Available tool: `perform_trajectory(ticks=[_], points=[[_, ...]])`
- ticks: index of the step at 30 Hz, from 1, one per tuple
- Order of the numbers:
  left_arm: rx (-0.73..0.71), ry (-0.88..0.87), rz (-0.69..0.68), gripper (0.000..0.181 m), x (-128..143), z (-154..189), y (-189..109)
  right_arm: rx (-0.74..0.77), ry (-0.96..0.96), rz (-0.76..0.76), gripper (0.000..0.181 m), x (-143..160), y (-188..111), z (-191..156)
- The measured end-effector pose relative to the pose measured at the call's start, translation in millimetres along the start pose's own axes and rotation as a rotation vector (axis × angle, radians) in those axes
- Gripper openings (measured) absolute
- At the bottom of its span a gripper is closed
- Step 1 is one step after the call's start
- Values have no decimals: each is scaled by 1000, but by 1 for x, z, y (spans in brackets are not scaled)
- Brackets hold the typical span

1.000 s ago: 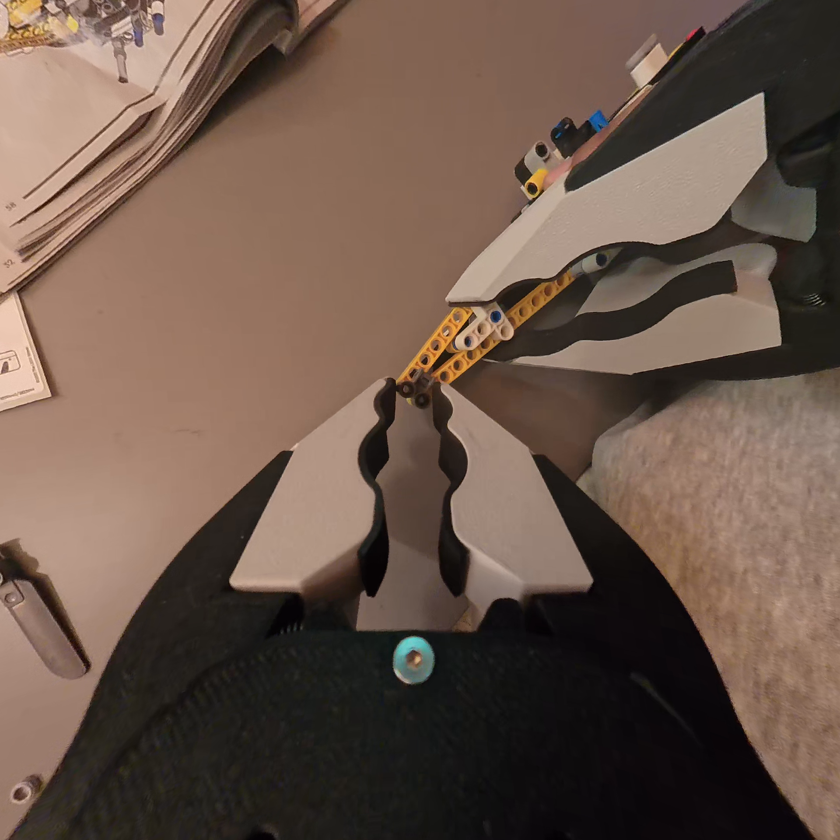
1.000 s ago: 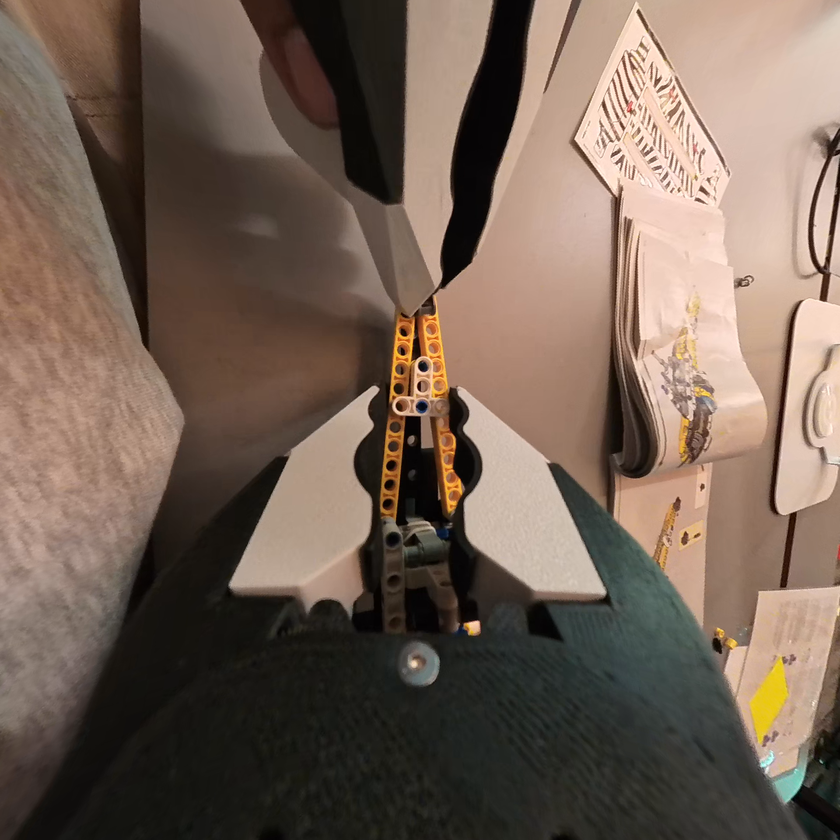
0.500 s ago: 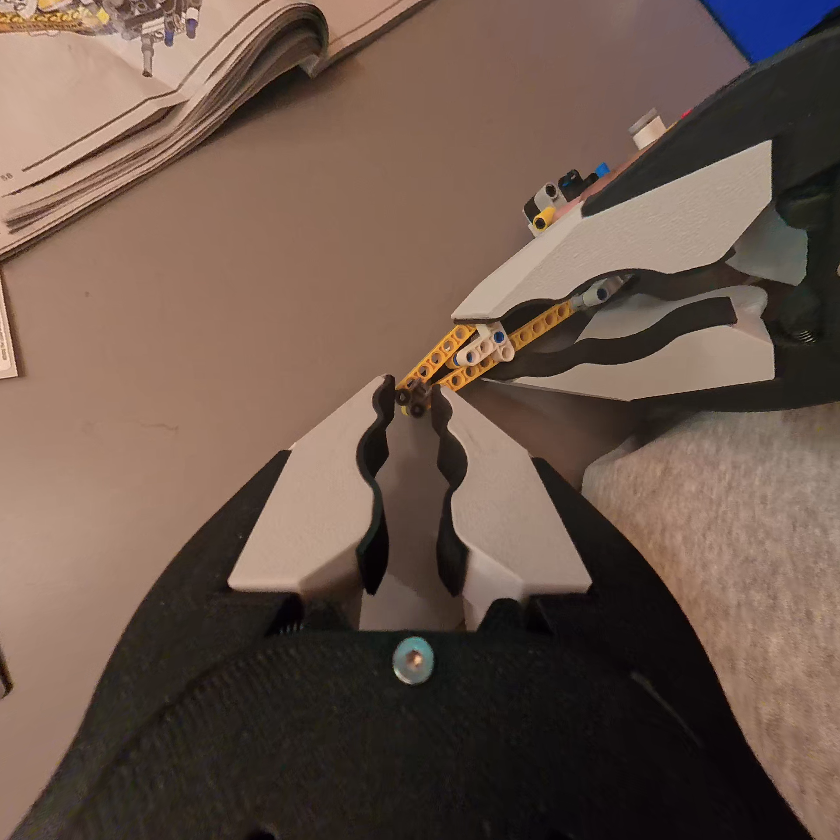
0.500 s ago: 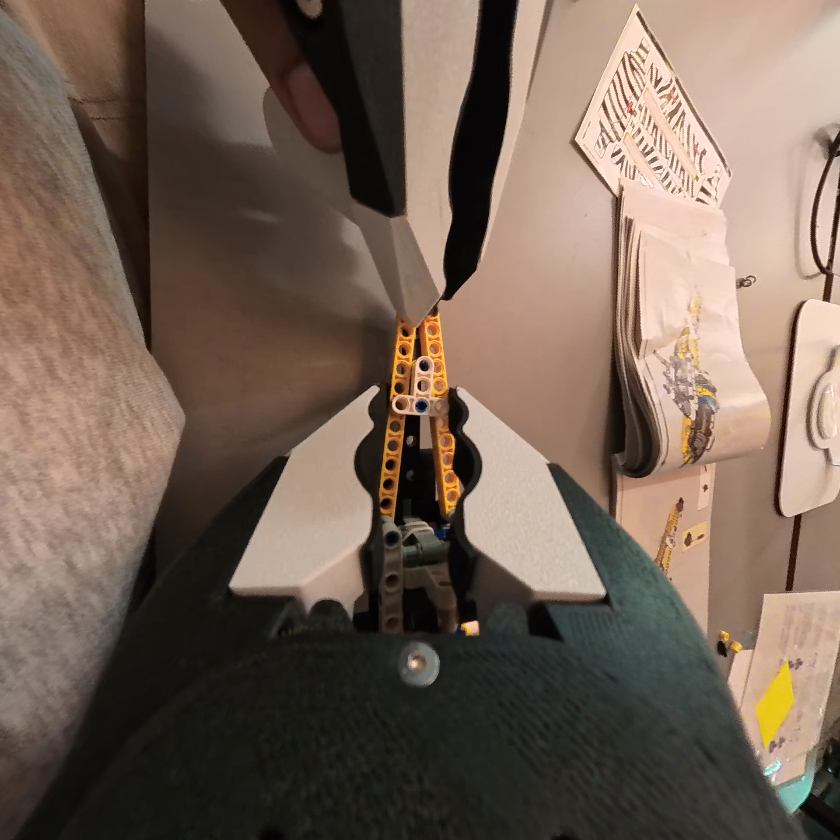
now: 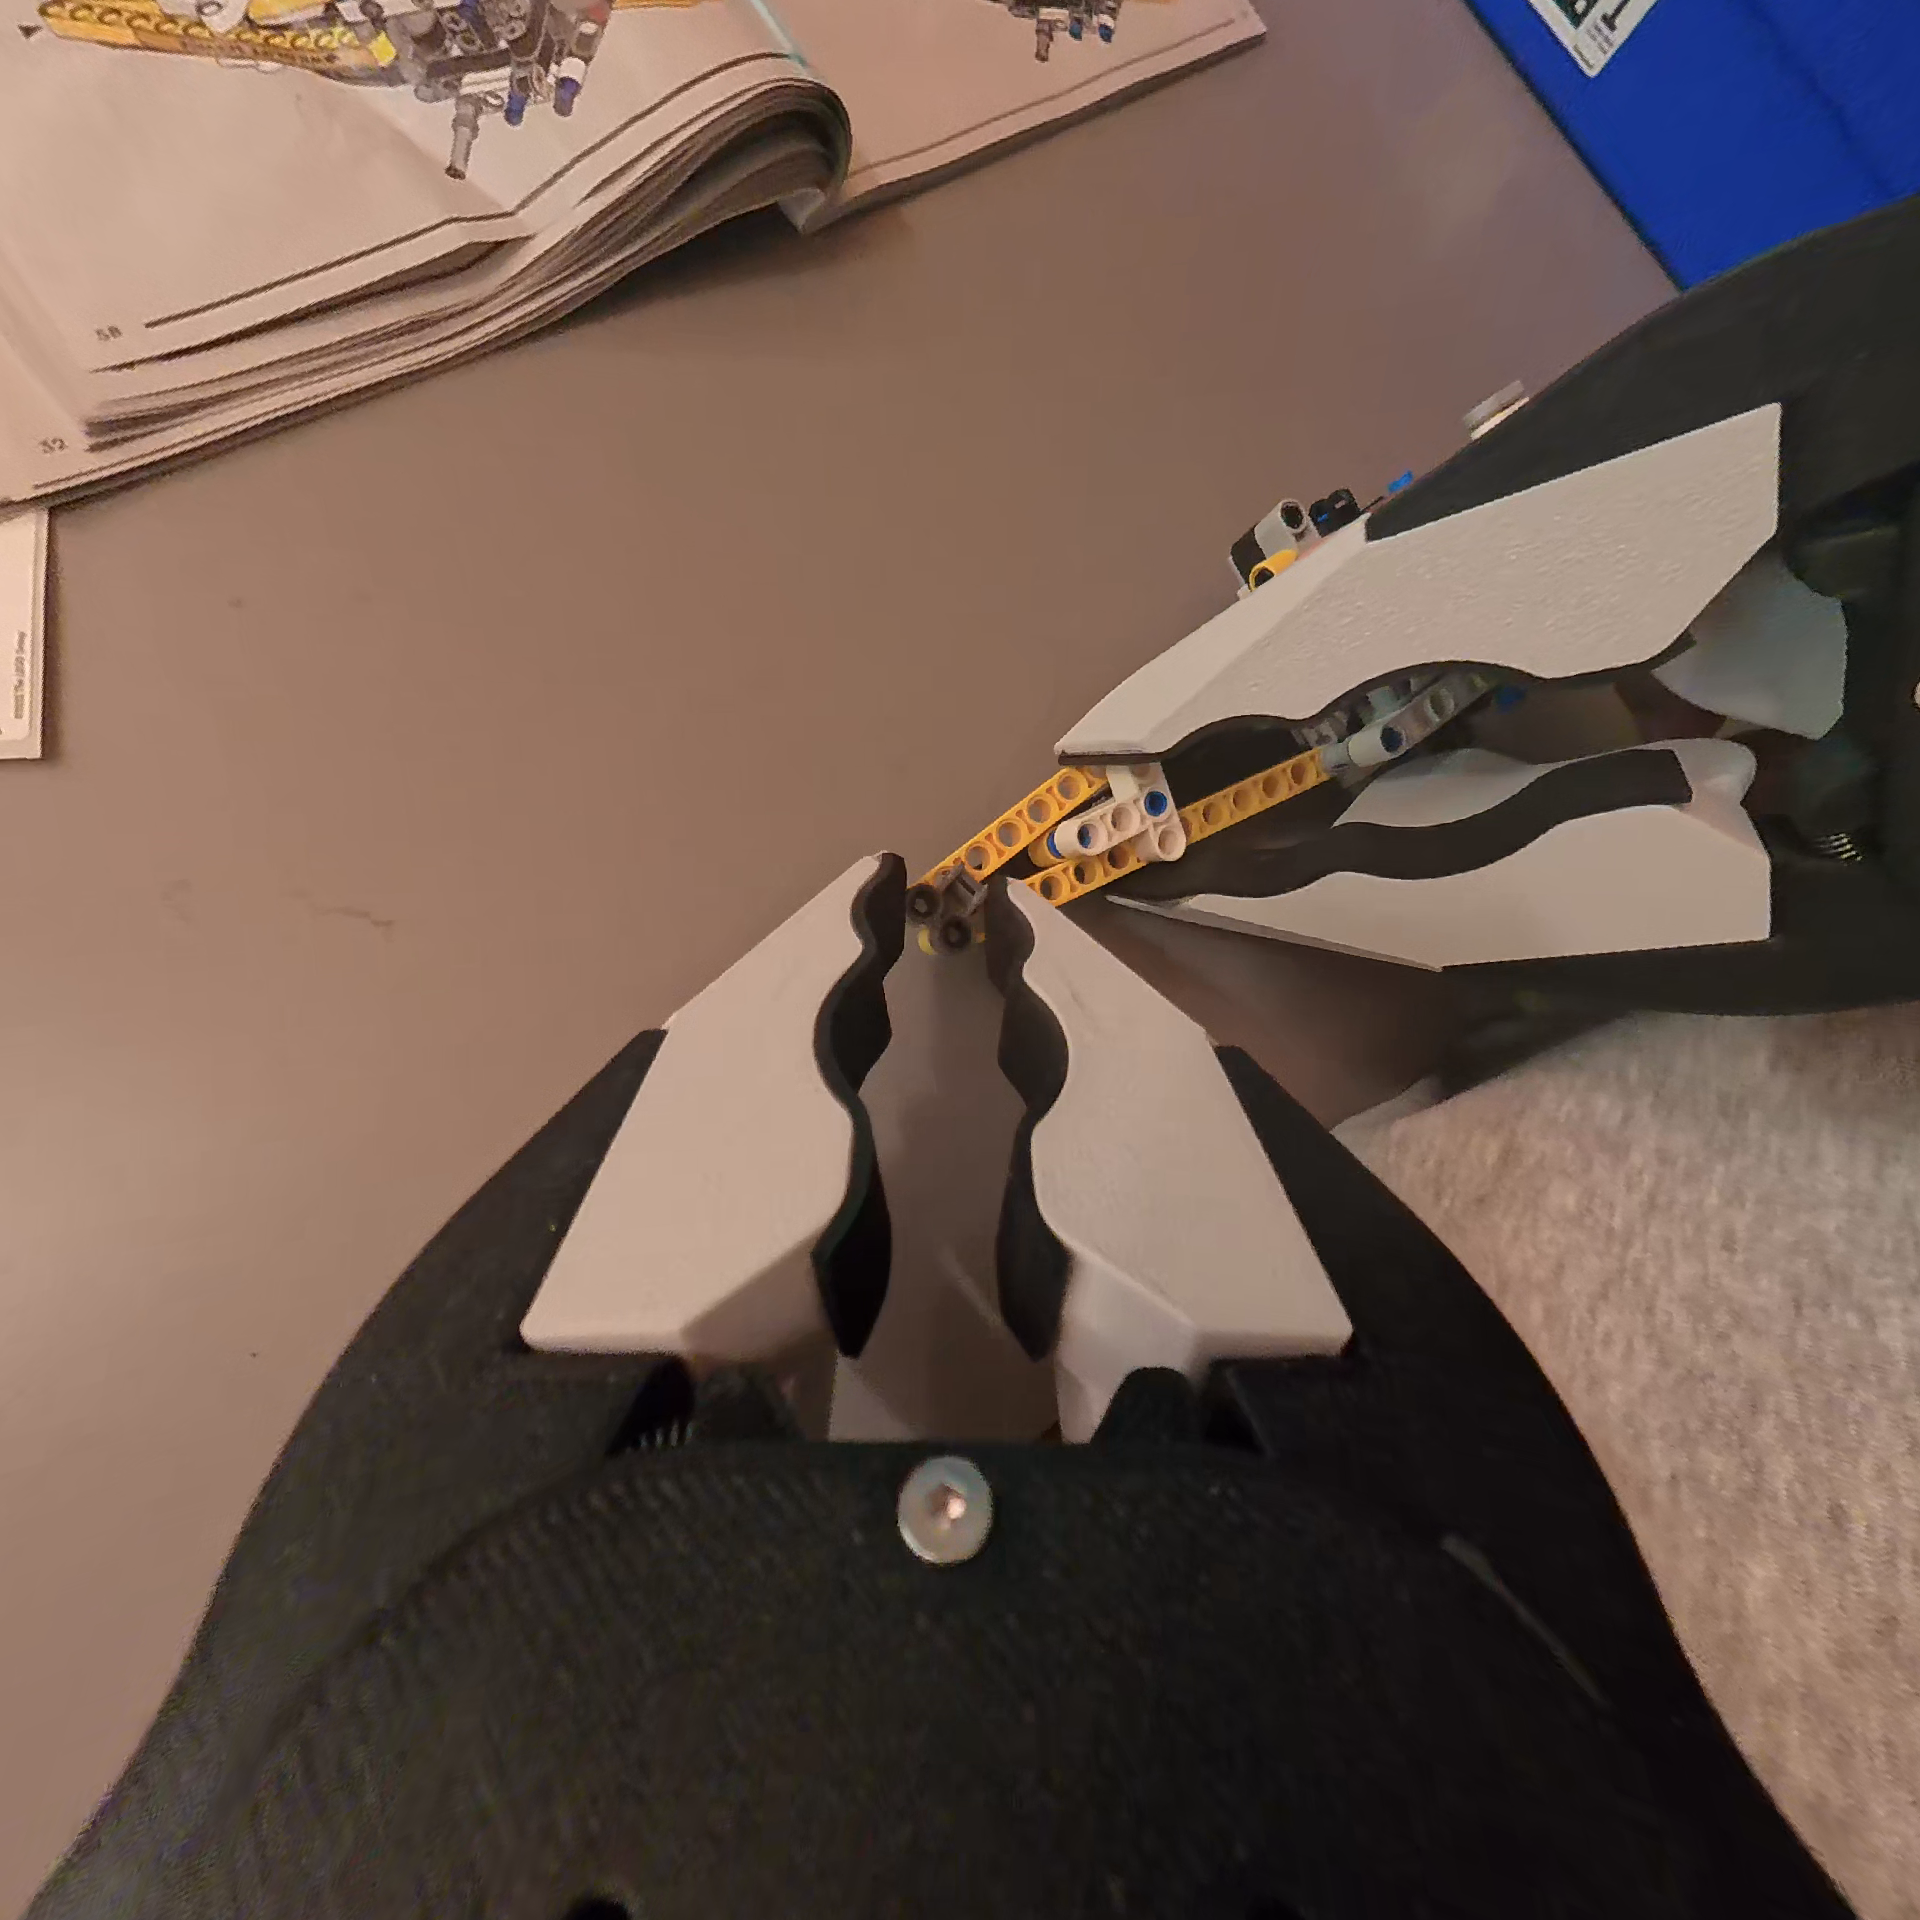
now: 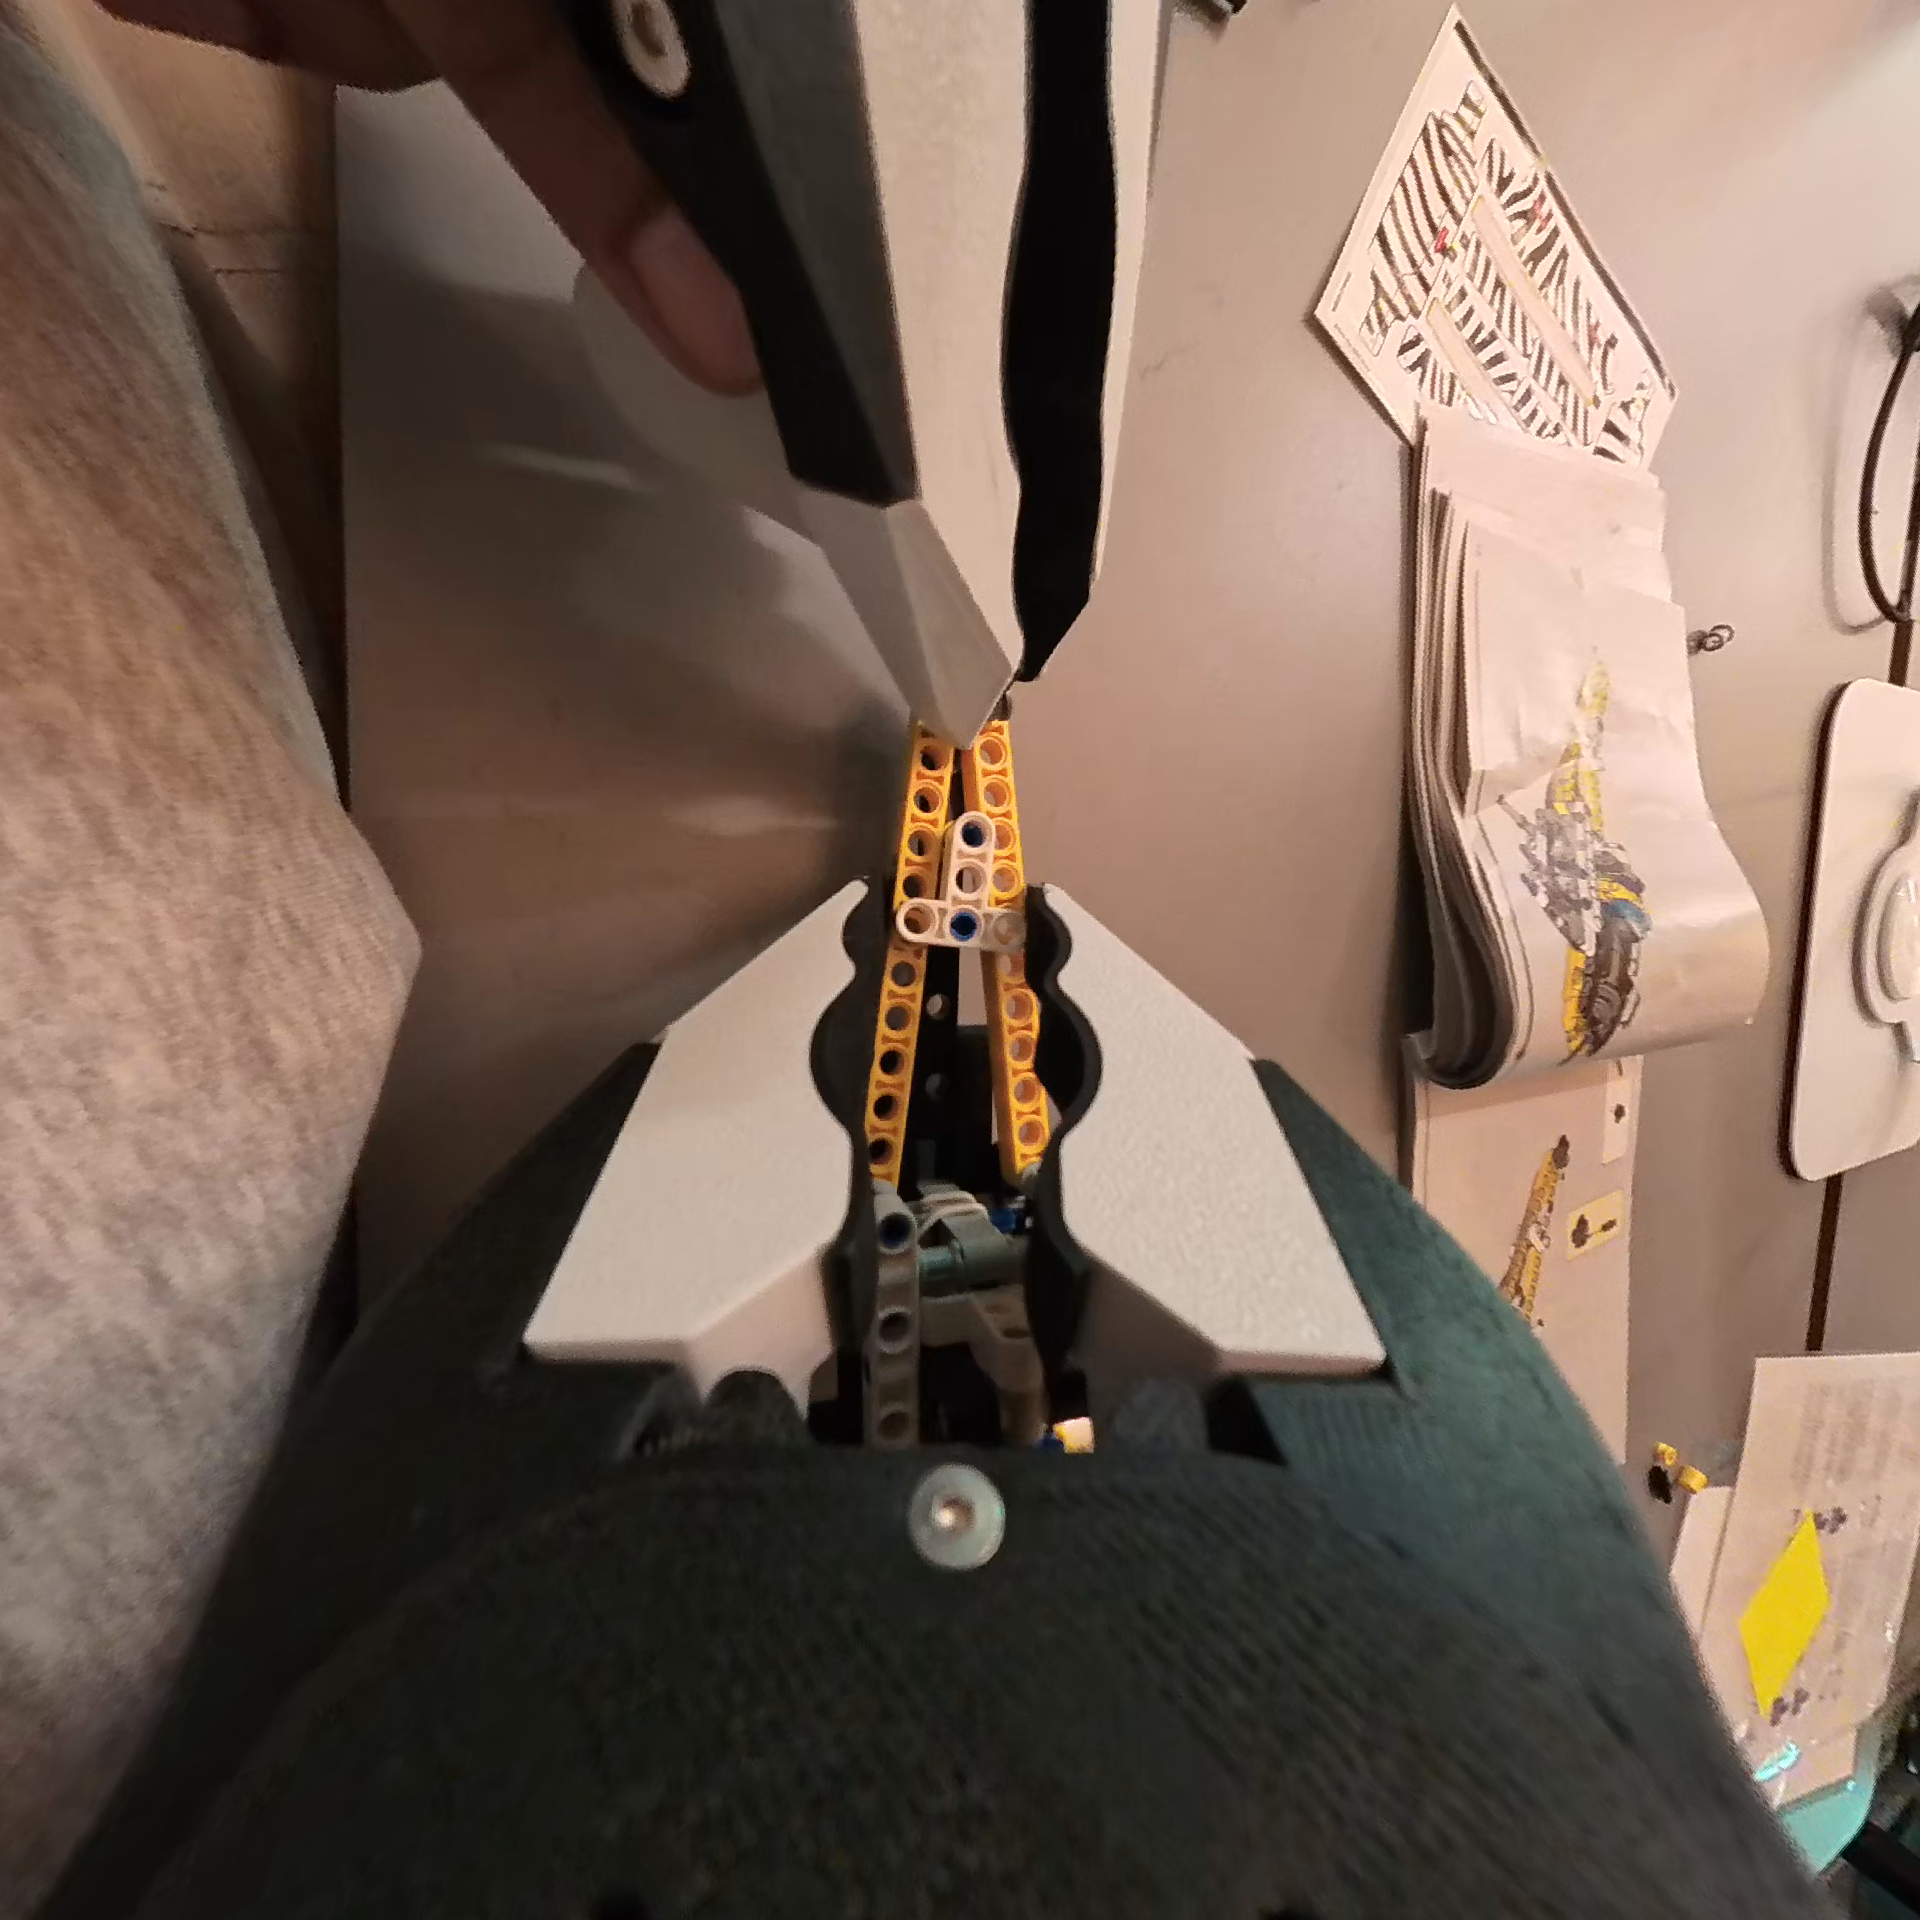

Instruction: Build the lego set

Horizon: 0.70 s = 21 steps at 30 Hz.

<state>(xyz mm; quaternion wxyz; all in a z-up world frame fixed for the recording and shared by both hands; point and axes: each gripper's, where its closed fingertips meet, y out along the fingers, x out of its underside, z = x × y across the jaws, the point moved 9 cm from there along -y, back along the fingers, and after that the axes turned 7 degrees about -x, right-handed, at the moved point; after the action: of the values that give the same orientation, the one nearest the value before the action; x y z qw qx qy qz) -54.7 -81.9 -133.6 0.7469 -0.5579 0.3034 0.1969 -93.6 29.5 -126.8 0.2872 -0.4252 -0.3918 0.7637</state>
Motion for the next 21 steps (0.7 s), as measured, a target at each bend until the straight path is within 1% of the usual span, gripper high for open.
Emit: perform_trajectory(ticks=[7, 14, 17, 21], points=[[9, -19, 9, 14, 1, -1, 0, -1, 2, 0, 25, 0, 0, 0], [60, 114, 16, 15, 3, -1, -2, -48, 24, 21, 26, 1, -1, 2], [116, 143, 28, 18, 5, -3, -5, -80, 27, 48, 26, 3, -3, 3], [170, 173, 40, 29, 9, -4, -8, -144, 7, 109, 26, 8, -8, 4]])
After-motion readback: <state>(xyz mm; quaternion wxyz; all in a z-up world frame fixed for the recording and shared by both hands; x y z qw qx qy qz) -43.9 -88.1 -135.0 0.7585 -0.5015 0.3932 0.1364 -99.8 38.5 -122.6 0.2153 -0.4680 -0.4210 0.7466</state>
